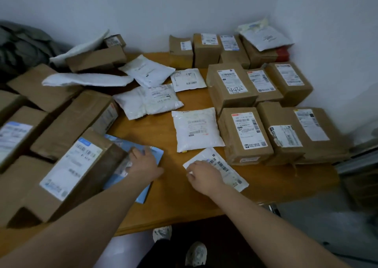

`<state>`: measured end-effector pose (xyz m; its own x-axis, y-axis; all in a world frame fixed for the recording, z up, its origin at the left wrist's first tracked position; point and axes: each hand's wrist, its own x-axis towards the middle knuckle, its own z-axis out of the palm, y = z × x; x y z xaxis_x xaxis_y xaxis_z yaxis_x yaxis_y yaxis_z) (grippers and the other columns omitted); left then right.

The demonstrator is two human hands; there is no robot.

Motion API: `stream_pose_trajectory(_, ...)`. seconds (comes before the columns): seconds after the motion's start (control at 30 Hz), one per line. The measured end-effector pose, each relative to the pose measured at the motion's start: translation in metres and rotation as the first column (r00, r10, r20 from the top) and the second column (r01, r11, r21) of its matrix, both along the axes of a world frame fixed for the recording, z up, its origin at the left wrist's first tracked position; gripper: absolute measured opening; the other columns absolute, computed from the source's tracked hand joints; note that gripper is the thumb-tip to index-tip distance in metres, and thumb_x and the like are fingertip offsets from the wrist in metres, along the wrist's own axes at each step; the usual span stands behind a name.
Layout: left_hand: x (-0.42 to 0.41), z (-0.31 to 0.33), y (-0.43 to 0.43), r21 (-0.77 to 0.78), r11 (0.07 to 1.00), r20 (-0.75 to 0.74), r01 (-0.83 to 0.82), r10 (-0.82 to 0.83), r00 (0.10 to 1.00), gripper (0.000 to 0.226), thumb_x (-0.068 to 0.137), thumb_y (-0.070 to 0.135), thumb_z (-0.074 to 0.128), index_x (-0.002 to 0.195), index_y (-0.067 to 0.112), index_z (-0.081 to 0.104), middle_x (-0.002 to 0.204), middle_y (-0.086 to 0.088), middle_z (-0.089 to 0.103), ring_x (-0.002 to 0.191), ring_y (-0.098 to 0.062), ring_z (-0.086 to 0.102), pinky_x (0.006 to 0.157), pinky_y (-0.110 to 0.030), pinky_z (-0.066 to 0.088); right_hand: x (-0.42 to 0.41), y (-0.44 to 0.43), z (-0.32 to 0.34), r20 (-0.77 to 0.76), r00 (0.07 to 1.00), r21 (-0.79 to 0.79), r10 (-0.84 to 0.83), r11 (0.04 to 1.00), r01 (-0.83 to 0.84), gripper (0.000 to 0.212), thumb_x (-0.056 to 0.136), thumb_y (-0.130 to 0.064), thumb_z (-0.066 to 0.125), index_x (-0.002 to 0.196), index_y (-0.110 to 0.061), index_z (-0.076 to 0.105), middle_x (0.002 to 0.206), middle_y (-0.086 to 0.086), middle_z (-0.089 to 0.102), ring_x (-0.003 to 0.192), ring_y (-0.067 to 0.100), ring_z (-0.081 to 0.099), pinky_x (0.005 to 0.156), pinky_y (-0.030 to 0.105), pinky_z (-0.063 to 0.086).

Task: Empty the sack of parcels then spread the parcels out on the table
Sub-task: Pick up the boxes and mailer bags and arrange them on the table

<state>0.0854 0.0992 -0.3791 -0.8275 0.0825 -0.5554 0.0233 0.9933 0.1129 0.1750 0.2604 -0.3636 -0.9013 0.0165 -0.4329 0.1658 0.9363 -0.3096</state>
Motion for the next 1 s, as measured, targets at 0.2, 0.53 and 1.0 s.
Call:
stream_pose_trajectory(0.2, 0.002, 0.010, -0.007, 0.232, 0.959, -0.139, 0.160, -0.130, 0.982, 0.060, 0.091, 0.029, 0.051, 0.145, 0.010, 0.032, 0.146, -0.015, 0.033, 0.134, -0.033, 0.031, 0.107, -0.042, 0.034, -0.031, -0.017, 0.003, -0.104, 0.993, -0.162, -0.064, 0.986, 0.047, 0.043, 0.097, -0.012, 0.040, 0.139, -0.021, 0.041, 0.141, 0.005, 0.042, 0.127, 0.025, 0.042, 0.100, 0.041, 0.042)
stream_pose_trajectory(0.53, -0.003, 0.058, -0.096, -0.058, 0.981, -0.424, -0.183, 0.142, 0.894, 0.117, 0.068, 0.072, 0.054, 0.150, 0.019, -0.011, 0.157, -0.017, -0.015, 0.143, -0.035, -0.020, 0.106, -0.062, -0.018, -0.064, -0.102, -0.024, 0.176, 0.857, 0.135, 0.484, 0.850, -0.508, 0.072, 0.091, -0.058, 0.043, 0.148, -0.044, 0.002, 0.160, 0.000, -0.012, 0.146, 0.031, -0.012, 0.110, 0.063, 0.002)
stream_pose_trajectory(1.0, -0.022, 0.065, -0.075, -0.016, 0.911, -0.304, -0.411, 0.388, 0.870, 0.115, 0.074, 0.078, 0.046, 0.149, 0.015, -0.015, 0.157, -0.015, -0.003, 0.145, -0.033, -0.002, 0.113, -0.054, 0.013, -0.065, -0.066, -0.008, 0.059, 0.965, 0.097, 0.255, 0.961, -0.260, 0.043, 0.095, -0.050, 0.039, 0.123, -0.021, 0.054, 0.119, 0.010, 0.050, 0.108, 0.029, 0.052, 0.079, 0.035, 0.042)
